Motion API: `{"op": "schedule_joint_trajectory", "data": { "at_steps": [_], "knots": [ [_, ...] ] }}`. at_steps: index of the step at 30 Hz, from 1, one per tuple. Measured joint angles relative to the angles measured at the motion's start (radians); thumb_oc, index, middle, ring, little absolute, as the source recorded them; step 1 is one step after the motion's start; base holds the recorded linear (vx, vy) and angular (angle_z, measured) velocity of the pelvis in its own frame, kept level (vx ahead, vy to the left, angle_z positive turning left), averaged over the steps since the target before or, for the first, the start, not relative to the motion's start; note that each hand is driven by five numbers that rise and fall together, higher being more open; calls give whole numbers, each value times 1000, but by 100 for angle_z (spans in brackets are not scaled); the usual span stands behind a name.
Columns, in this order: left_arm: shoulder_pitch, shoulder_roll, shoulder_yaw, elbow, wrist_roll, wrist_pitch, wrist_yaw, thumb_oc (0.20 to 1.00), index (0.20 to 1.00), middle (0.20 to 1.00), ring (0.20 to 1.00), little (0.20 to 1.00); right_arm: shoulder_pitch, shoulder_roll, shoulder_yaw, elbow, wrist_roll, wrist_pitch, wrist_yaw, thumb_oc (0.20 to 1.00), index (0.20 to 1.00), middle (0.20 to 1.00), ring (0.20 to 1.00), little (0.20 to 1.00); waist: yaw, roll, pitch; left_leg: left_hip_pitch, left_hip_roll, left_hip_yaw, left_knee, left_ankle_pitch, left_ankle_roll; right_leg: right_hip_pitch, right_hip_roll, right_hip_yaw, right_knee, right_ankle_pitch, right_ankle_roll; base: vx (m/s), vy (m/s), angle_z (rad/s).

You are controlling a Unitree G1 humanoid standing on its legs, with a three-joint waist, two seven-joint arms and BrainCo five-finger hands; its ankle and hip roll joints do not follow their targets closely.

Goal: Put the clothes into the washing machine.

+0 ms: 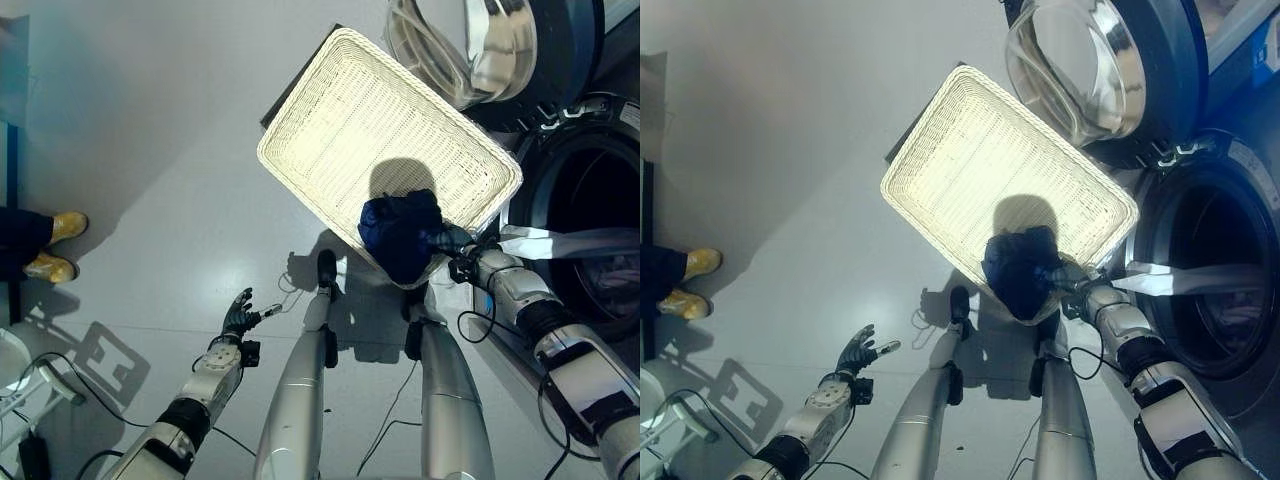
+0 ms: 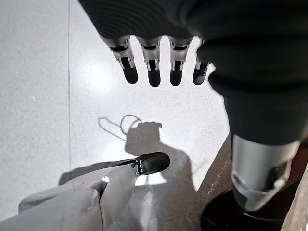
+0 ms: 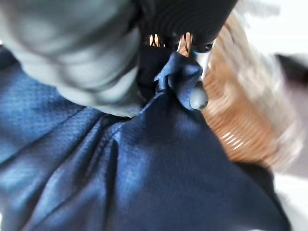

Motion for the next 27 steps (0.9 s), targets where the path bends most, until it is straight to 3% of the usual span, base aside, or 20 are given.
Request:
{"op": "schedule_joint_trajectory", "data": {
  "at_steps": [9, 14, 16, 18, 19, 20, 23, 27],
  "knots": [
    [5, -40, -4, 64, -2, -38, 28, 1000, 1000, 1000, 1000, 1000, 110, 136, -137, 29, 560, -2, 88, 200, 200, 200, 200, 200, -48, 2, 1, 70, -7, 78, -28, -21, 13, 26, 6, 79, -35, 22, 19, -14, 81, -22],
    [12, -55, -2, 73, -3, -72, 34, 1000, 1000, 1000, 1000, 1000, 180, 161, -164, 27, 782, -72, 132, 200, 200, 200, 200, 200, -80, 9, 2, 85, -12, 116, -53, -27, 21, 34, 15, 122, -98, 63, 36, 3, 72, -30],
    [18, -66, -2, 72, -3, -89, 36, 1000, 1000, 1000, 1000, 1000, 229, 172, -208, 11, 896, -146, 134, 200, 200, 200, 200, 200, -97, 12, 4, 109, -13, 141, -72, -29, 24, 48, 21, 147, -133, 80, 42, 17, 73, -24],
    [18, -66, -2, 72, -3, -89, 36, 1000, 1000, 1000, 1000, 1000, 229, 172, -208, 11, 896, -146, 134, 200, 200, 200, 200, 200, -97, 12, 4, 109, -13, 141, -72, -29, 24, 48, 21, 147, -133, 80, 42, 18, 23, -30],
    [36, -74, -2, 72, -4, -106, 42, 1000, 1000, 1000, 1000, 1000, 255, 200, -302, -50, 1025, -243, 144, 200, 200, 200, 200, 200, -106, 19, 5, 150, -20, 190, -115, -30, 32, 63, 16, 167, -178, 113, 53, 46, 35, -57],
    [37, -73, 1, 73, -4, -107, 43, 1000, 1000, 1000, 1000, 1000, 253, 195, -296, -50, 1036, -255, 144, 200, 200, 200, 200, 200, -104, 21, 3, 152, -22, 188, -117, -27, 35, 65, 15, 166, -184, 116, 53, 59, 34, -61],
    [39, -72, 20, 94, -4, -127, 41, 1000, 1000, 1000, 1000, 1000, 232, 226, -435, -103, 1134, -414, 127, 200, 200, 200, 200, 200, -131, 22, 3, 183, -21, 190, -126, -31, 31, 99, 18, 167, -213, 124, 53, 44, -18, -11],
    [39, -67, 23, 108, -4, -140, 25, 1000, 1000, 1000, 1000, 1000, 132, 217, -471, -137, 1166, -573, 9, 200, 200, 200, 200, 200, -124, 22, 2, 201, -17, 190, -127, -37, 22, 119, 22, 168, -229, 129, 51, 49, -72, -6]
  ]
}}
